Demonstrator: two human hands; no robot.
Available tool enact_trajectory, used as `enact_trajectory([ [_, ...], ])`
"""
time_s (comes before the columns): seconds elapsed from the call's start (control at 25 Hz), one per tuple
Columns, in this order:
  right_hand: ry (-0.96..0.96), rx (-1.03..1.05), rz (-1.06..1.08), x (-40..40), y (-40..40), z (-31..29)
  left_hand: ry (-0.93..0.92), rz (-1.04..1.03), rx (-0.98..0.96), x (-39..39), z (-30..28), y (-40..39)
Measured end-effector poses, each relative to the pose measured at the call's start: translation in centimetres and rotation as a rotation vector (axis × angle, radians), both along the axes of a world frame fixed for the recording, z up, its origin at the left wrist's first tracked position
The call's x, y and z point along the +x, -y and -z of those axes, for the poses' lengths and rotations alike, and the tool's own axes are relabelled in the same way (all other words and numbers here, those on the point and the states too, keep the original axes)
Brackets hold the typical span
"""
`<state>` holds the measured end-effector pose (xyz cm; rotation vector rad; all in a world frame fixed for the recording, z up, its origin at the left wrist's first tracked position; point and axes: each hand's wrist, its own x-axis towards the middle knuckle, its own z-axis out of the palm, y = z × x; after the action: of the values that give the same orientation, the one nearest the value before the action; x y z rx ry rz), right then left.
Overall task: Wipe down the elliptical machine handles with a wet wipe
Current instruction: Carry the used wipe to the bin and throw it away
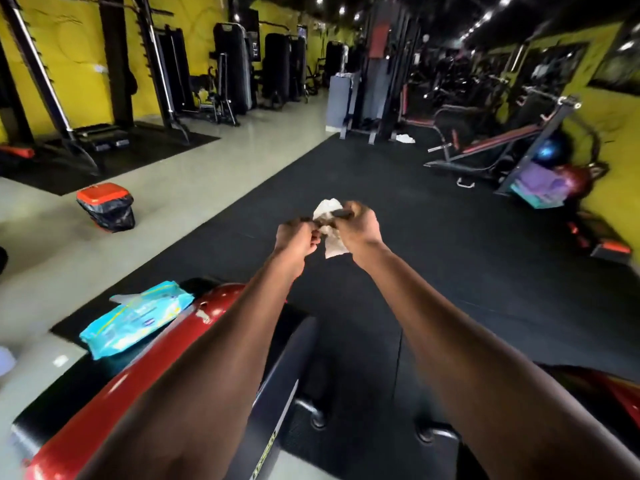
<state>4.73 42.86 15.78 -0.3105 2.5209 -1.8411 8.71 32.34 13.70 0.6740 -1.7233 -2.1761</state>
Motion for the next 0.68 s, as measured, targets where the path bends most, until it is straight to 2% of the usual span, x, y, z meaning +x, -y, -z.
enact_trajectory([
  [0.16,0.025,0.02,0.054,-12.0,-0.7,-0.2,-0.029,0.072,0.125,-11.9,-0.6,-0.2],
  [0.44,0.118,-0.059,0.029,-32.5,1.7,2.9,0.004,0.119,0.147,-30.2,0.3,3.2],
  [0.56,0.16,-0.114,-0.106,-41.9,3.6,3.8,0.022,0.051,0.108,-39.7,1.5,5.5],
  [0.68,0.31,-0.108,-0.33,-51.4,5.7,3.2,0.029,-0.04,0.052,-49.7,1.8,8.0],
])
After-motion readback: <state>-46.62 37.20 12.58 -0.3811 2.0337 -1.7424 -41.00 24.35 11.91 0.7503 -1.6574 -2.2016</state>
